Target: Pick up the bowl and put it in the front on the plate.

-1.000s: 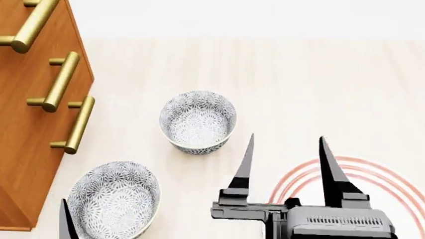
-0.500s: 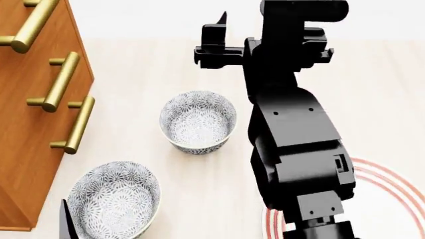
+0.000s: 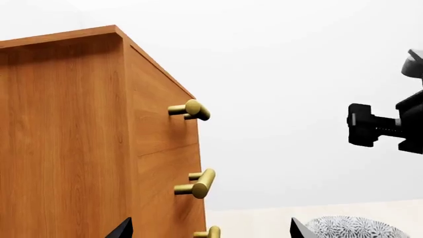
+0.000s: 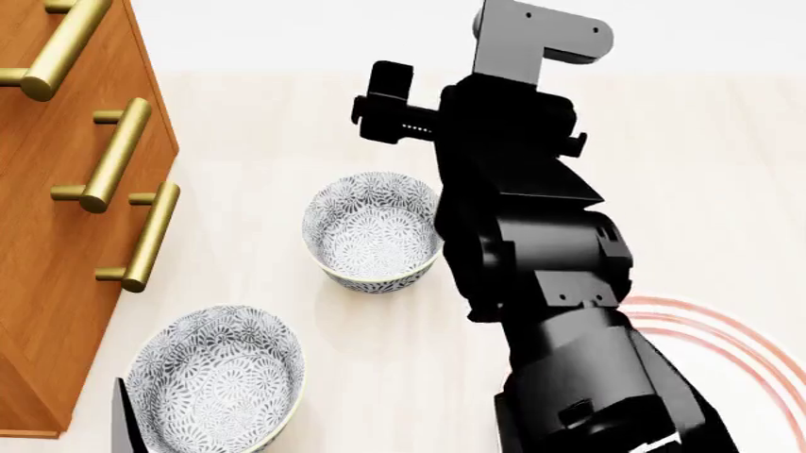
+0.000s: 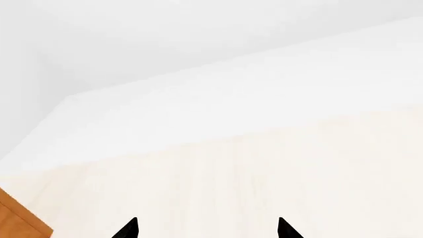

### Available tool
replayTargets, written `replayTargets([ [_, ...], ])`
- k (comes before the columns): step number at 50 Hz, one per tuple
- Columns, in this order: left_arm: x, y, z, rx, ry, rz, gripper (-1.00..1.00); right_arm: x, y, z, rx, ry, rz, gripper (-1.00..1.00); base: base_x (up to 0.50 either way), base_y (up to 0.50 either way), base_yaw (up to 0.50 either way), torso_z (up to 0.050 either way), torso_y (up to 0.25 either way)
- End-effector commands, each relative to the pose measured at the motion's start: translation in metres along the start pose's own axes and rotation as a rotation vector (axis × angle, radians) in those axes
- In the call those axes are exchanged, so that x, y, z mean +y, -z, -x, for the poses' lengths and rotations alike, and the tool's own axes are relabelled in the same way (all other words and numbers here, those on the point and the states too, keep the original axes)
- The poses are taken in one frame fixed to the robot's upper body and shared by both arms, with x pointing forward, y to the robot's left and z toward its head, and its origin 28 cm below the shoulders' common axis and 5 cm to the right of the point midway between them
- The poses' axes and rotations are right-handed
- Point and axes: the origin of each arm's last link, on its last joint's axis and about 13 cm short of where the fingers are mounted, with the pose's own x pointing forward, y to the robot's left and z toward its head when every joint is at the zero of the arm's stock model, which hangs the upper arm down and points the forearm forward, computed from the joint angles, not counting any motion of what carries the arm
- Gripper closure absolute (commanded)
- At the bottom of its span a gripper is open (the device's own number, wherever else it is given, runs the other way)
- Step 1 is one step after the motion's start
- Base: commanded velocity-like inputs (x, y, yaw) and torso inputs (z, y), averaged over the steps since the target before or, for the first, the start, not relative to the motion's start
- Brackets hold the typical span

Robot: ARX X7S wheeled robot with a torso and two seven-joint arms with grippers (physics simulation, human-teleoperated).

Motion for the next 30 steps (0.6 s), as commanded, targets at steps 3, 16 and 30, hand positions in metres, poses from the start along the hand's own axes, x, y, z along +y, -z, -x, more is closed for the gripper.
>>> replayTargets([
  [3, 0.0, 0.003, 0.0, 0.011, -0.002, -0.003, -1.0, -0.006, 0.012, -0.003, 0.044, 0.076, 0.02, -1.0, 0.0, 0.0, 0.0, 0.0, 0.0],
  [16, 0.0, 0.003, 0.0, 0.027, -0.004, 0.0, -1.0, -0.004, 0.024, -0.002, 0.076, 0.065, -0.014, -1.0, 0.0, 0.0, 0.0, 0.0, 0.0],
  [30, 0.0, 0.006, 0.0, 0.046, -0.003, 0.001, -1.0, -0.004, 0.035, -0.001, 0.083, 0.076, -0.057, -1.0, 0.0, 0.0, 0.0, 0.0, 0.0],
])
